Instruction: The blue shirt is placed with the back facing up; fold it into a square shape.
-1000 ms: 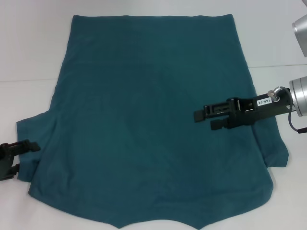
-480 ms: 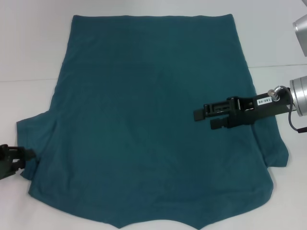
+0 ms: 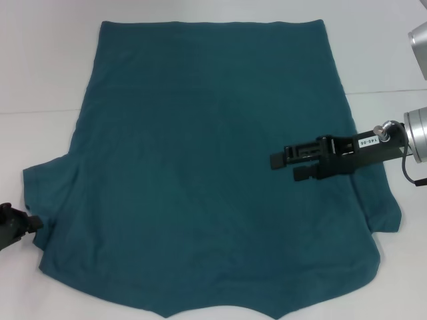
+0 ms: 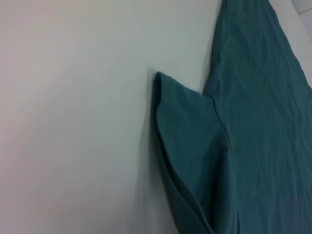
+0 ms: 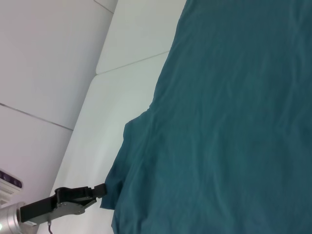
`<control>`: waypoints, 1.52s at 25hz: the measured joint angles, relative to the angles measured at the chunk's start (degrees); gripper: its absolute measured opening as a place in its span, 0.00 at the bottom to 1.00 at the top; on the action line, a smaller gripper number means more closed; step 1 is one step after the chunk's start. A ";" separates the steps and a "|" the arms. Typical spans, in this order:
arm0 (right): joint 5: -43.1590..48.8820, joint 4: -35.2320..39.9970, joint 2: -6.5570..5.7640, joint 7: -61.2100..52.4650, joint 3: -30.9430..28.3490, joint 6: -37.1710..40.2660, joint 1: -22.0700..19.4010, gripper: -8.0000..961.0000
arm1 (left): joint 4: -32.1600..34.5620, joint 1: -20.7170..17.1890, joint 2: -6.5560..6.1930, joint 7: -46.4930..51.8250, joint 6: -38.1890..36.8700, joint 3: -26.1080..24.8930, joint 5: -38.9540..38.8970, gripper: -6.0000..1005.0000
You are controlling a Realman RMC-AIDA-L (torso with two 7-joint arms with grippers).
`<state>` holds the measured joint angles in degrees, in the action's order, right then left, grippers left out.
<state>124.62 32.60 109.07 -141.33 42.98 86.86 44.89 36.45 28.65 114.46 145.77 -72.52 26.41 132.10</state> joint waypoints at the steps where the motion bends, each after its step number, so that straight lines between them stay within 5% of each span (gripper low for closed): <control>1: 0.00 0.00 0.00 0.00 0.00 0.01 0.00 0.94 | 0.02 0.00 -0.04 0.00 -0.07 -0.08 0.00 0.11; 4: 0.00 0.00 0.00 0.00 0.01 0.03 0.01 0.94 | 0.10 0.01 -0.35 -0.16 -0.98 -0.46 -0.04 0.00; 25: -0.09 0.00 -0.09 -0.09 -0.18 0.38 -0.08 0.94 | 7.05 0.08 -4.33 2.82 -7.33 -4.47 2.52 0.01; 31: -0.09 0.00 -0.09 -0.09 -0.18 0.42 -0.15 0.94 | 8.58 2.17 -5.85 4.07 -11.15 -5.23 2.99 0.01; 38: -0.08 0.00 -0.09 -0.19 -0.18 0.42 -0.16 0.94 | 8.58 5.75 -5.79 4.67 -16.42 -4.41 2.60 0.01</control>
<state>124.55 32.61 108.98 -141.52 42.80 87.27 44.73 45.03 34.39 108.67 150.44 -88.94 22.00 134.70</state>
